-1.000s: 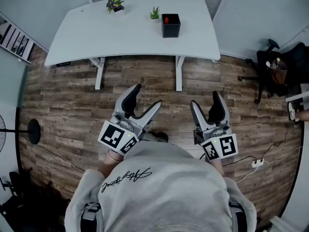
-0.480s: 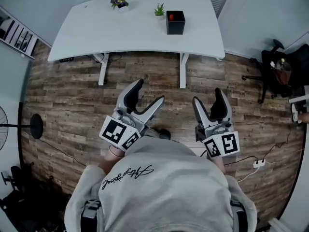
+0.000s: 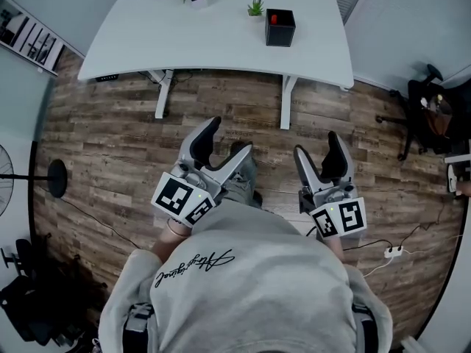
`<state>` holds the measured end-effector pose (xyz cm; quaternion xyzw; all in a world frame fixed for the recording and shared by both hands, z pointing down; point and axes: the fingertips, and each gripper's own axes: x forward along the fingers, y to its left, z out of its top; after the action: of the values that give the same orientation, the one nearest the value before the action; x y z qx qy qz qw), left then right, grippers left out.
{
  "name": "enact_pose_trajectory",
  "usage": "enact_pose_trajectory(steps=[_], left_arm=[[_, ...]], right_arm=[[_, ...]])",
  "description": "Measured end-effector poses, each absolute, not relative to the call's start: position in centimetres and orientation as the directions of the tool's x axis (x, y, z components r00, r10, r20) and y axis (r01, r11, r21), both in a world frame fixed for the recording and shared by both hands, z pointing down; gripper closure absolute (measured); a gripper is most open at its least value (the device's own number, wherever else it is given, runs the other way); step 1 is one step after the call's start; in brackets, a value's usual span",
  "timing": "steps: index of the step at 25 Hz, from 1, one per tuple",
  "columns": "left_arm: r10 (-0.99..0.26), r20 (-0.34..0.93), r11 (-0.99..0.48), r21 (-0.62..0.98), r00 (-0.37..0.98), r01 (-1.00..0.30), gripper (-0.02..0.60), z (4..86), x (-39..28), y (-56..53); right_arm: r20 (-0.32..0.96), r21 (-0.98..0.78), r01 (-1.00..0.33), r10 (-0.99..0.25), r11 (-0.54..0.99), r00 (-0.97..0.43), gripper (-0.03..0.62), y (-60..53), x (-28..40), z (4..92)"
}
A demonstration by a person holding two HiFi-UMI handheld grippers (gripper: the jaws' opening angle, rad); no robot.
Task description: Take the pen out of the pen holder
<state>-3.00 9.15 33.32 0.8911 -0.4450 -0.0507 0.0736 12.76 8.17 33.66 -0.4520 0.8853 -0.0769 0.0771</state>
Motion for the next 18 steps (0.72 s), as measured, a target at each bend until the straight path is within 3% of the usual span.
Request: enact_pose_trajectory(steps=[18], left_arm=[[-0.769, -0.044, -0.636, 0.155, 0.638, -0.756, 0.256, 32.8, -4.3, 0.7]], right_arm=[[-0.092, -0.182, -0.816, -0.835, 0.549, -0.542, 0.253, 0.2, 11.6, 32.5]])
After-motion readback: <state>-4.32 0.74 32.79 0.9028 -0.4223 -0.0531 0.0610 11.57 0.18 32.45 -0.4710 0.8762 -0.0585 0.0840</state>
